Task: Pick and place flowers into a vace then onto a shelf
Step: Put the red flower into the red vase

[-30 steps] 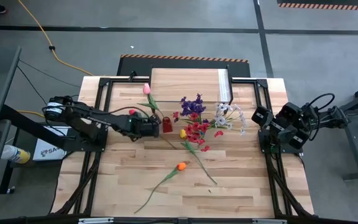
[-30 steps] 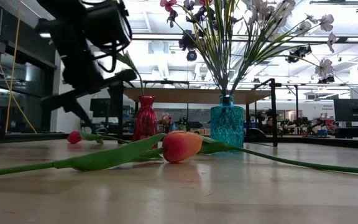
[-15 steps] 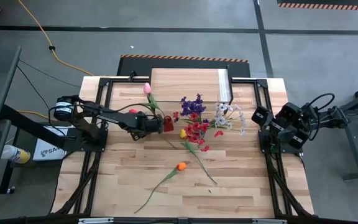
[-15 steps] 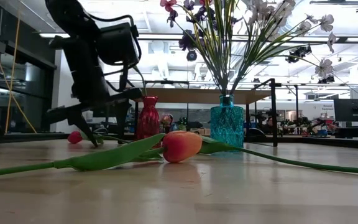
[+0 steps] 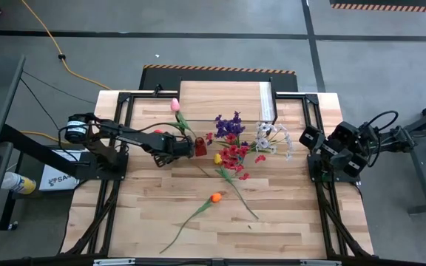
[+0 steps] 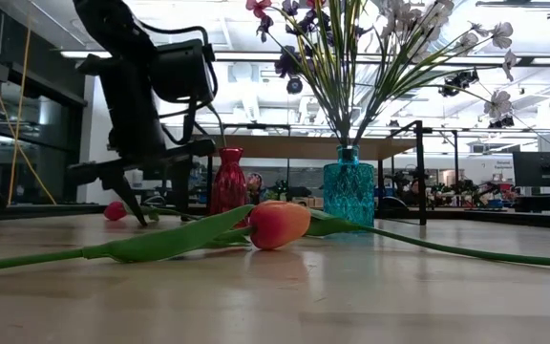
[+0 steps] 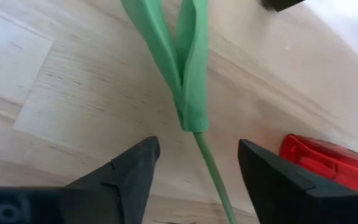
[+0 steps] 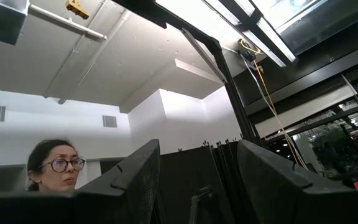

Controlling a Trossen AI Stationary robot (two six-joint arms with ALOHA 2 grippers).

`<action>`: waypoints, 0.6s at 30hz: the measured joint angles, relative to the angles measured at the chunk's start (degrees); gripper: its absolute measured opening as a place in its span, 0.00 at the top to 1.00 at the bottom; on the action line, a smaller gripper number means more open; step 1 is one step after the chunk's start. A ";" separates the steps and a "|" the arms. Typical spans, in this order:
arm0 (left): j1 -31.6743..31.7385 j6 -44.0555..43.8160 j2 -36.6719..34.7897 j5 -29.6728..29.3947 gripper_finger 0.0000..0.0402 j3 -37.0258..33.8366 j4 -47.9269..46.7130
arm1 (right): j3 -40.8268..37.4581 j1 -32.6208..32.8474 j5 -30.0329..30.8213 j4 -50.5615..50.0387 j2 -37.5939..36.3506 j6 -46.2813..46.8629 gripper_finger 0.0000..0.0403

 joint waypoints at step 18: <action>-0.02 0.93 1.13 0.42 0.56 0.02 -0.85 | 0.00 0.00 0.00 0.00 0.00 0.00 0.49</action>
